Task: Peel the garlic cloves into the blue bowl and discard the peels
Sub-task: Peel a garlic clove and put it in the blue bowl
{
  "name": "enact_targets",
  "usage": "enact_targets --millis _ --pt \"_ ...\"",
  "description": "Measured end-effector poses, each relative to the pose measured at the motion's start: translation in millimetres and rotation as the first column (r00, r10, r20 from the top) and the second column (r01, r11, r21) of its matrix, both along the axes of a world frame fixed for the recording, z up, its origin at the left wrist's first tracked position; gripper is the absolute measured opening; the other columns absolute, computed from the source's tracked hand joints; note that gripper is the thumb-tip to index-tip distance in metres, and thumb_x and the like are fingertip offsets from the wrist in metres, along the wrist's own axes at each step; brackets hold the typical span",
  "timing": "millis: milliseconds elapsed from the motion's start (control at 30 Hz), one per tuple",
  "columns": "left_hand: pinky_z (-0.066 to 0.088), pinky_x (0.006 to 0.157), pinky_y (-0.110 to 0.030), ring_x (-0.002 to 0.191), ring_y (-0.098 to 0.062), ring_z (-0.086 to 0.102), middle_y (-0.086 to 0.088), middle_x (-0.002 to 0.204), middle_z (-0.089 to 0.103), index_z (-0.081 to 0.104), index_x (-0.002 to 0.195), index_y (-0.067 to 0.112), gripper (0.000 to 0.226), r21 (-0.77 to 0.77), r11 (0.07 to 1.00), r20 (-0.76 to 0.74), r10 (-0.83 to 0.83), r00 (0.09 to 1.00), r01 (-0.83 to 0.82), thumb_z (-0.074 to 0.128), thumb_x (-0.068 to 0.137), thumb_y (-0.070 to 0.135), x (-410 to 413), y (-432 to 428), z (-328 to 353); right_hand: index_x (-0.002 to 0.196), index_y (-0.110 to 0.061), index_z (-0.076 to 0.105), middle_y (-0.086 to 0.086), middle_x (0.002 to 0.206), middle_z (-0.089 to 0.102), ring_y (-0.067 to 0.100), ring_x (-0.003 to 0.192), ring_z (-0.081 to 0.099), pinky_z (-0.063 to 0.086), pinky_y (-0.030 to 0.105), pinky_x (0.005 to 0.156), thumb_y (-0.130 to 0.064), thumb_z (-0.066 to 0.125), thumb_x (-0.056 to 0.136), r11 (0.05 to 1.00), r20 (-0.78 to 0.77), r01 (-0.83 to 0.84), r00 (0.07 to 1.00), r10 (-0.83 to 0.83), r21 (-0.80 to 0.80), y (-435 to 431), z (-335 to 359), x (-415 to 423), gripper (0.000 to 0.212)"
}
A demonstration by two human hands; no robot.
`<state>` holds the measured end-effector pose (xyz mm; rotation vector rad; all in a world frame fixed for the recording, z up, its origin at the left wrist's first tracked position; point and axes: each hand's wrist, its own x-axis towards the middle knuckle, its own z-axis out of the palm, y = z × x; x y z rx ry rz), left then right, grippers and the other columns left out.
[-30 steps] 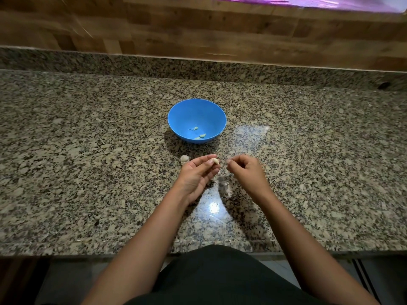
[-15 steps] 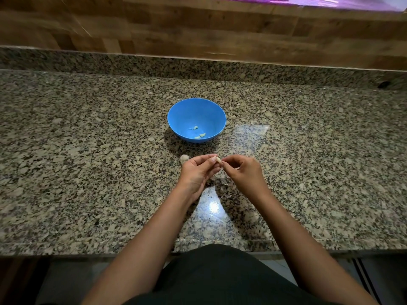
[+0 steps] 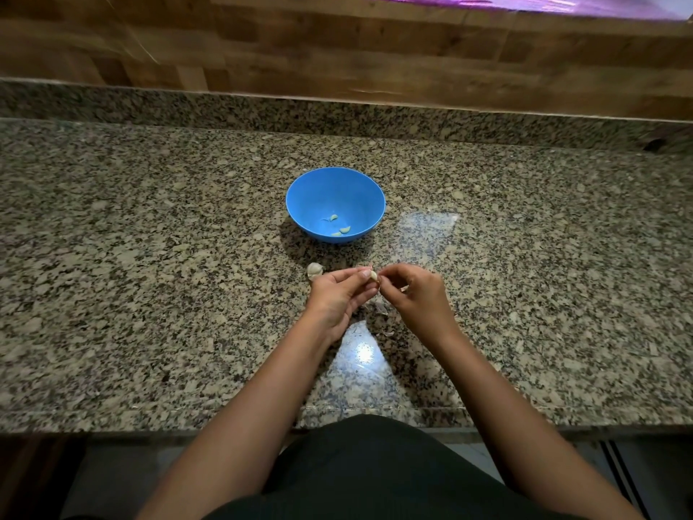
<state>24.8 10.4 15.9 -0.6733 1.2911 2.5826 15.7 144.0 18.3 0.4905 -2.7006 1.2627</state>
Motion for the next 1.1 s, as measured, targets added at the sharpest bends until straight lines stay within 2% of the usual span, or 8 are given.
enact_targets --millis 133,367,467,600,700,800,900,1100 --pt "0.057 0.063 -0.020 0.067 -0.014 0.068 -0.016 0.083 0.066 0.062 0.088 -0.004 0.006 0.005 1.000 0.013 -0.019 1.000 0.019 0.055 0.088 -0.004 0.7 1.2 0.1 0.091 -0.009 0.065 -0.001 0.080 0.063 0.014 0.073 0.061 0.055 0.028 0.070 -0.015 0.063 0.087 0.998 0.005 0.000 1.000 0.000 0.062 0.2 -2.8 0.0 0.008" --pt "0.058 0.067 -0.021 0.066 -0.013 0.069 -0.012 0.075 0.069 0.062 0.090 -0.003 0.010 0.025 0.997 0.003 -0.079 0.997 0.079 0.052 0.090 -0.005 1.9 -3.9 1.9 0.088 -0.010 0.059 -0.001 0.081 0.057 0.015 0.074 0.057 0.054 0.031 0.070 -0.016 0.057 0.090 0.997 0.074 0.035 0.996 -0.040 0.072 0.5 -3.0 -4.0 0.007" --pt "0.058 0.067 -0.021 0.063 -0.014 0.069 -0.011 0.070 0.069 0.061 0.089 -0.003 0.012 0.039 0.994 -0.009 -0.097 0.995 0.098 0.050 0.089 -0.007 2.7 -5.0 1.6 0.094 -0.011 0.059 -0.002 0.086 0.059 0.012 0.078 0.057 0.053 0.024 0.073 -0.009 0.057 0.090 0.996 0.114 0.074 0.990 -0.080 0.056 1.7 -2.0 -4.9 0.005" --pt "0.058 0.068 -0.021 0.065 -0.014 0.069 -0.010 0.071 0.070 0.063 0.089 -0.002 0.014 0.026 0.995 -0.045 -0.092 0.995 0.093 0.051 0.088 -0.009 1.6 -6.0 0.0 0.092 -0.013 0.063 -0.008 0.076 0.059 0.004 0.065 0.054 0.047 0.013 0.059 -0.011 0.054 0.092 0.994 0.146 0.107 0.983 -0.107 0.007 2.2 -1.7 -2.4 0.009" --pt "0.057 0.070 -0.021 0.067 -0.014 0.069 -0.010 0.074 0.071 0.063 0.091 -0.002 0.015 0.014 0.995 -0.068 -0.101 0.993 0.102 0.051 0.088 -0.010 1.1 -6.3 -1.0 0.085 -0.009 0.066 -0.001 0.070 0.063 0.012 0.060 0.058 0.049 0.025 0.057 -0.022 0.056 0.093 0.992 0.183 0.124 0.975 -0.122 0.003 2.3 -1.7 -1.7 0.018" --pt "0.056 0.071 -0.020 0.069 -0.013 0.069 -0.010 0.076 0.071 0.064 0.092 -0.003 0.015 0.007 0.993 -0.084 -0.116 0.990 0.117 0.052 0.086 -0.011 0.8 -6.1 0.0 0.092 -0.008 0.067 0.009 0.079 0.069 0.019 0.068 0.066 0.054 0.025 0.058 -0.015 0.059 0.091 0.966 0.363 0.128 0.931 -0.038 -0.226 1.6 2.6 -2.1 0.011" --pt "0.057 0.068 -0.018 0.068 -0.012 0.069 -0.009 0.078 0.071 0.064 0.091 -0.002 0.016 0.009 0.995 -0.093 -0.103 0.990 0.104 0.053 0.086 -0.012 -0.6 -5.5 2.4 0.096 -0.002 0.067 0.018 0.085 0.070 0.021 0.071 0.067 0.056 0.025 0.064 -0.005 0.060 0.088 0.847 0.518 0.175 0.845 0.132 -0.502 0.0 8.9 -1.2 0.010" --pt "0.057 0.071 -0.020 0.070 -0.014 0.068 -0.010 0.079 0.069 0.063 0.095 0.000 0.017 -0.037 0.998 -0.107 -0.048 0.993 0.044 0.058 0.082 -0.011 0.3 0.1 6.0 0.082 -0.014 0.064 0.010 0.082 0.068 0.020 0.075 0.065 0.058 0.030 0.072 -0.003 0.067 0.082 0.876 0.445 0.214 0.896 0.001 -0.432 -4.9 9.2 1.3 0.011"
